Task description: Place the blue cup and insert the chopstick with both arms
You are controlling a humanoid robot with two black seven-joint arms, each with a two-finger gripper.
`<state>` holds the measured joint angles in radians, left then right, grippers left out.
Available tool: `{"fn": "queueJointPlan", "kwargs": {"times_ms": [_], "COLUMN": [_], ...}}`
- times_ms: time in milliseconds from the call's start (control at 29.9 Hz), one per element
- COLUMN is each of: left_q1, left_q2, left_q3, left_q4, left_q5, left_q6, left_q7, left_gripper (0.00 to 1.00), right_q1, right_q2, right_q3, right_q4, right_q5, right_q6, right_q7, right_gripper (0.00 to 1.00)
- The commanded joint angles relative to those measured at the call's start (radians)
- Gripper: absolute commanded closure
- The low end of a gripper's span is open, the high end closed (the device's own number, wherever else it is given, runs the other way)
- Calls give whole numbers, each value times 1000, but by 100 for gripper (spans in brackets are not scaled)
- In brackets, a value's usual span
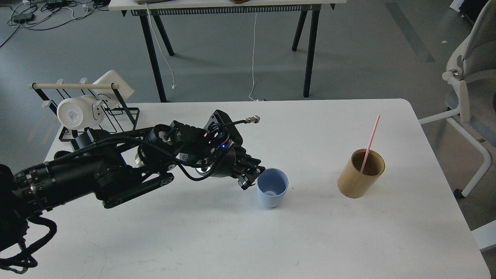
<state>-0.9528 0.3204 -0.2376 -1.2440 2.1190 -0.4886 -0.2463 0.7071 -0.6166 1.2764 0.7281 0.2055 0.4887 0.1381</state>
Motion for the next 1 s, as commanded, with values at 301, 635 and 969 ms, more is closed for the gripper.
{"fn": "queueJointPlan", "kwargs": {"times_ms": [301,635,969], "left_q1": [13,9,0], "left_q2": [6,40,97], "left_q3": [-439,-666,-675], "left_q4": [17,248,580], "left_q5": [-316,-952,-1827], "left_q6": [0,0,0], "left_q7": [-2,-8,-5], "left_gripper": [1,1,1], "right_q1": [-11,-18,-18], "right_q2": [-38,-159,-226], "right_q3": [-37,-206,-235], "right_q4": [14,76,204], "right_q5": [-14,-69,-477], "right_q6": [0,0,0], "right_q7": [-2,5,12], "right_gripper": [1,1,2]}}
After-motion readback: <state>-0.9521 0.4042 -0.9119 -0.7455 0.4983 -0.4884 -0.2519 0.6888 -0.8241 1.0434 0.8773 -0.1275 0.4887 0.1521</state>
